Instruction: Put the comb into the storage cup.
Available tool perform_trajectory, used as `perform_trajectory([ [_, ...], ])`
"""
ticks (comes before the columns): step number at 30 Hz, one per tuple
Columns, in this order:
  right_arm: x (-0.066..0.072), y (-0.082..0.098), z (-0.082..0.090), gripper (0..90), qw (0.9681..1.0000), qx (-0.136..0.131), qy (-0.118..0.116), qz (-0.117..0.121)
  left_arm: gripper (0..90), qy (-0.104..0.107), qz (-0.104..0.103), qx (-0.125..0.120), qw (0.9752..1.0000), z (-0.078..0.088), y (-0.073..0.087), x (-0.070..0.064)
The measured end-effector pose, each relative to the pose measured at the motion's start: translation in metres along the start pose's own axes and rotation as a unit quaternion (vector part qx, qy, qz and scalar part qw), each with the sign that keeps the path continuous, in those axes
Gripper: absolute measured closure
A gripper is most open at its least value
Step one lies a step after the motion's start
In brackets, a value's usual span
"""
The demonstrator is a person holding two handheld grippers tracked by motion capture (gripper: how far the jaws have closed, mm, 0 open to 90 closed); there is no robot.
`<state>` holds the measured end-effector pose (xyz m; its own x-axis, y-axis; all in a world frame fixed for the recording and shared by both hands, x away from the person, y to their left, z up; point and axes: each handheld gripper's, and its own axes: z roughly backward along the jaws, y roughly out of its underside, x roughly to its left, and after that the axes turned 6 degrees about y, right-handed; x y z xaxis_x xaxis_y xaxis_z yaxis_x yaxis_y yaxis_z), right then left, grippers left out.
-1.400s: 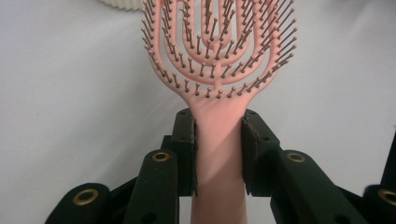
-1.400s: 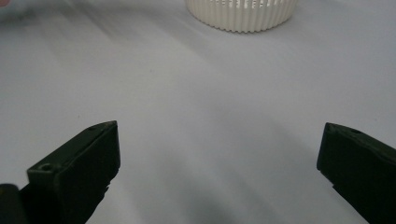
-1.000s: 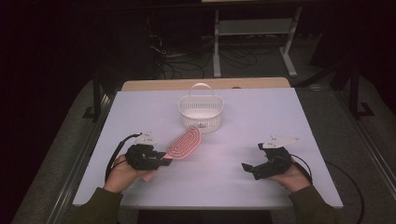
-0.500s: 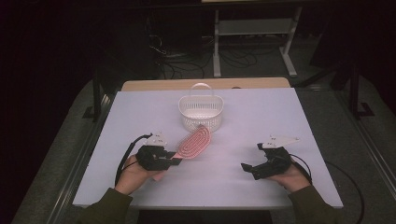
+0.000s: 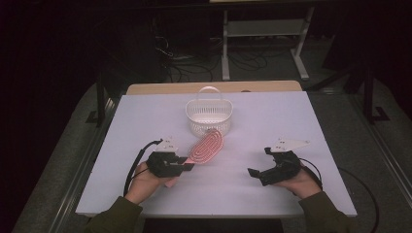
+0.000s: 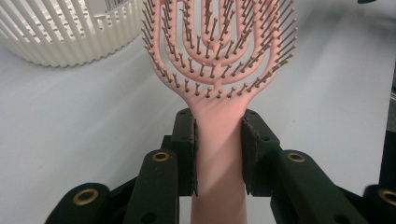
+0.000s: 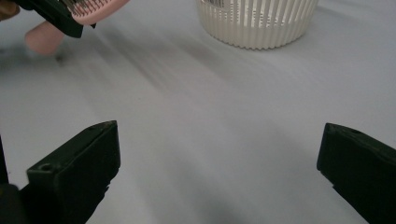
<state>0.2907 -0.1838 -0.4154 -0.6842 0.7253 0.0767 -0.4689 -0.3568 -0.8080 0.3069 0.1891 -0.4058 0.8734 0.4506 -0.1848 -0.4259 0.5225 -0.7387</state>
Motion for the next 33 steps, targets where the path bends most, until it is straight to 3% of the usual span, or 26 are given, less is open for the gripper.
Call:
perform_trajectory([
  [13,0.002,-0.014,-0.002,0.0,0.9995,-0.009,-0.02,-0.022,70.5,-0.002,0.004,-0.015,0.9999,0.0,0.002,0.0],
  [33,0.008,-0.042,-0.005,0.0,0.9984,-0.019,-0.044,-0.029,70.5,-0.013,0.009,-0.026,0.9995,0.0,0.003,-0.002],
])
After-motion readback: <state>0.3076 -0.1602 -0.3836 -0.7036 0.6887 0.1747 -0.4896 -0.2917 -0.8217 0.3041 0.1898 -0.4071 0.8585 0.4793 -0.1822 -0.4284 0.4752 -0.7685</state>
